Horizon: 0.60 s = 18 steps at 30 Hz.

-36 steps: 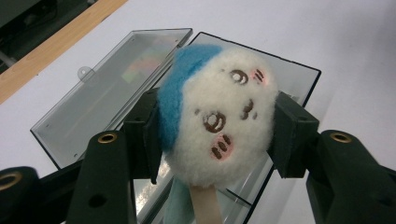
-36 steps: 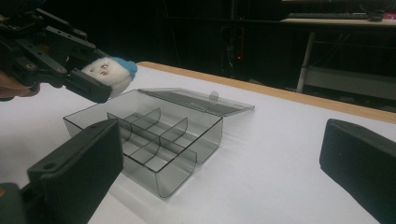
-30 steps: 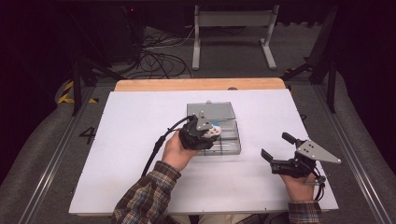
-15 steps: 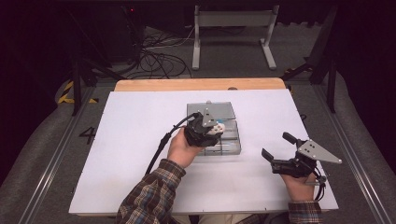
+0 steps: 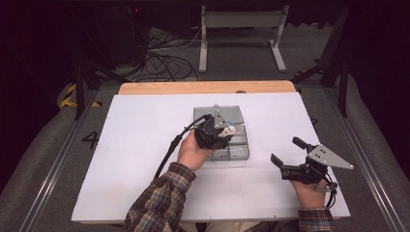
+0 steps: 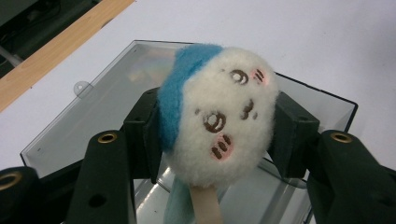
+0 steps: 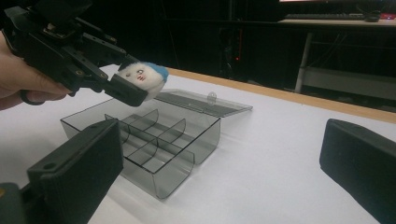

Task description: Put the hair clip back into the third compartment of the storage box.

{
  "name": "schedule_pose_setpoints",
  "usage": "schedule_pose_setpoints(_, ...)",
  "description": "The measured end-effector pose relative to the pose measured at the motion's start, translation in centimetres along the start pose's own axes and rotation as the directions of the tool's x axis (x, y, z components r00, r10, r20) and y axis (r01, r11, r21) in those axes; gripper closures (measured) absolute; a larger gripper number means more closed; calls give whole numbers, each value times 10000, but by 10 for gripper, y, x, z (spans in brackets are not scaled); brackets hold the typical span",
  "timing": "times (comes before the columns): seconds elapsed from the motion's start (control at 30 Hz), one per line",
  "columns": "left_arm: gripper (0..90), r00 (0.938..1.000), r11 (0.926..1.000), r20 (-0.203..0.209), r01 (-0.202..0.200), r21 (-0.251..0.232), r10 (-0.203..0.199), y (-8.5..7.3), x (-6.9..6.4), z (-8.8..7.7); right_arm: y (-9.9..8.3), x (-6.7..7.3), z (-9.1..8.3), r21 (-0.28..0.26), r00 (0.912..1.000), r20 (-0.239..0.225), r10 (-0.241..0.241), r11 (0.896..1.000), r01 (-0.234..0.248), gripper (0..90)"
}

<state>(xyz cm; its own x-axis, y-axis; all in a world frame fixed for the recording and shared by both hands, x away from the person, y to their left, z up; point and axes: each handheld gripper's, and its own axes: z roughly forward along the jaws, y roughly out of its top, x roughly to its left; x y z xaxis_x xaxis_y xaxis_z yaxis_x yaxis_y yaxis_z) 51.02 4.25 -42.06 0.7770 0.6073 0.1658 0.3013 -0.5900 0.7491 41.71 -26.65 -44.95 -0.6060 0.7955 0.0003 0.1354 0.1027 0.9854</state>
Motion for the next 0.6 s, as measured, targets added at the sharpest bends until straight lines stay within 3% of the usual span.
schedule_pose_setpoints(0.6, 445, 10000, 9994, -25, 59, 331, -58, -1, -1, 24, 0, 1, 1, 4, 10000, -96, -23, 10000, 23, 1)
